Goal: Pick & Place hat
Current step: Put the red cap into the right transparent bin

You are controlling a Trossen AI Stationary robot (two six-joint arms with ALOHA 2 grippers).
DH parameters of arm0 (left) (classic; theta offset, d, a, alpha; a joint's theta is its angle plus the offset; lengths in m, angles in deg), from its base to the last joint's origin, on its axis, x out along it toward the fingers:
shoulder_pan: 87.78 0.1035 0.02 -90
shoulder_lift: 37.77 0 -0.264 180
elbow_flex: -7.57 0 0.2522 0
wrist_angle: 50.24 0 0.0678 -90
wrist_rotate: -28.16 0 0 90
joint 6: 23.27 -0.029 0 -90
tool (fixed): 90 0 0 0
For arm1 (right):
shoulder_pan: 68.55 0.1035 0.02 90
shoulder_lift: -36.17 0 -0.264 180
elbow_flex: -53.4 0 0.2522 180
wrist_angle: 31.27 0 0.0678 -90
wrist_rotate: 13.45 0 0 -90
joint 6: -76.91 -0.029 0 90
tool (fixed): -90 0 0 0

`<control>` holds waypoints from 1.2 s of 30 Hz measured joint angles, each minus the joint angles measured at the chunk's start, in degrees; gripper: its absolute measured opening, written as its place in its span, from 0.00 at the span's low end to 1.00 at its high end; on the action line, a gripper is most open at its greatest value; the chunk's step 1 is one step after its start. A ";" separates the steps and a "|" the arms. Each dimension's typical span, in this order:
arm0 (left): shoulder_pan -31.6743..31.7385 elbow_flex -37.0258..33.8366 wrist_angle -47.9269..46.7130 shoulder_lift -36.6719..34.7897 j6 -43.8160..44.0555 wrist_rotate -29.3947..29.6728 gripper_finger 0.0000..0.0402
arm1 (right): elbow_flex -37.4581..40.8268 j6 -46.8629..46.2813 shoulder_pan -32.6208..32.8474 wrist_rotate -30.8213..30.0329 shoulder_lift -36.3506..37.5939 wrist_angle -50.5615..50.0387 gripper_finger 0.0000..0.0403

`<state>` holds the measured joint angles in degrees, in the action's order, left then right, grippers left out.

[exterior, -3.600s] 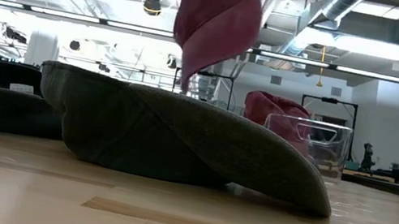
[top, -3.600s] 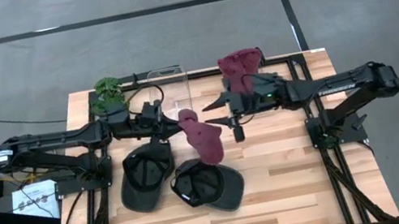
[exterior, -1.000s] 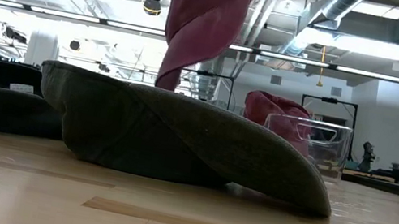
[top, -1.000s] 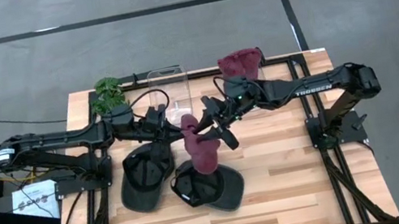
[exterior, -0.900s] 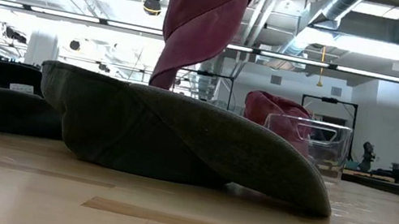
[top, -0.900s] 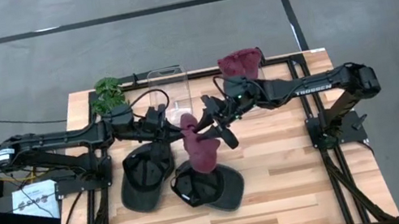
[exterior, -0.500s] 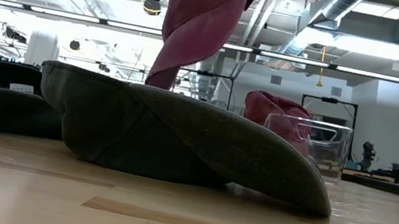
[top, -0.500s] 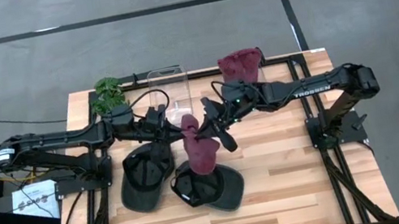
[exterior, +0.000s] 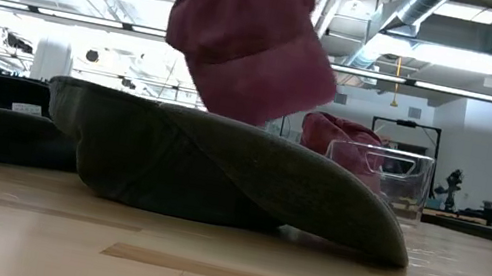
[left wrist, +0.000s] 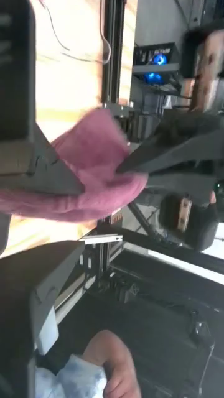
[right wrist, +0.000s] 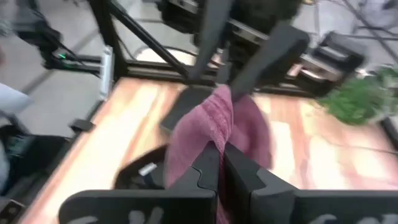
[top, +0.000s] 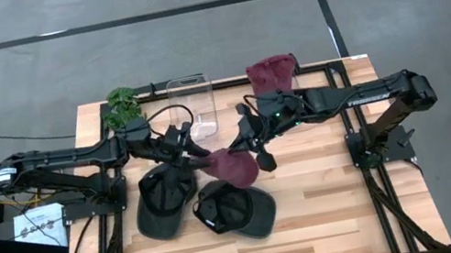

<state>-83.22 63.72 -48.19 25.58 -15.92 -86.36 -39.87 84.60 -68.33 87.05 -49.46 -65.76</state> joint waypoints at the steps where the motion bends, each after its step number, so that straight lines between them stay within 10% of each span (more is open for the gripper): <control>1: -0.02 0.00 0.03 -0.01 -0.03 -0.12 0.35 | -0.72 0.46 0.19 -1.35 0.36 -2.40 0.00; 18: -0.18 0.02 1.11 -8.39 -0.02 0.43 0.44 | -4.87 3.95 -1.18 -22.68 10.16 -21.28 0.00; 36: -0.18 0.00 1.36 -10.08 -0.01 0.49 0.44 | -4.81 10.45 -21.35 -19.32 6.45 -24.01 0.00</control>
<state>-83.40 63.72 -46.84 15.51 -15.93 -85.87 -44.68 95.04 -89.68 67.73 -43.02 -89.77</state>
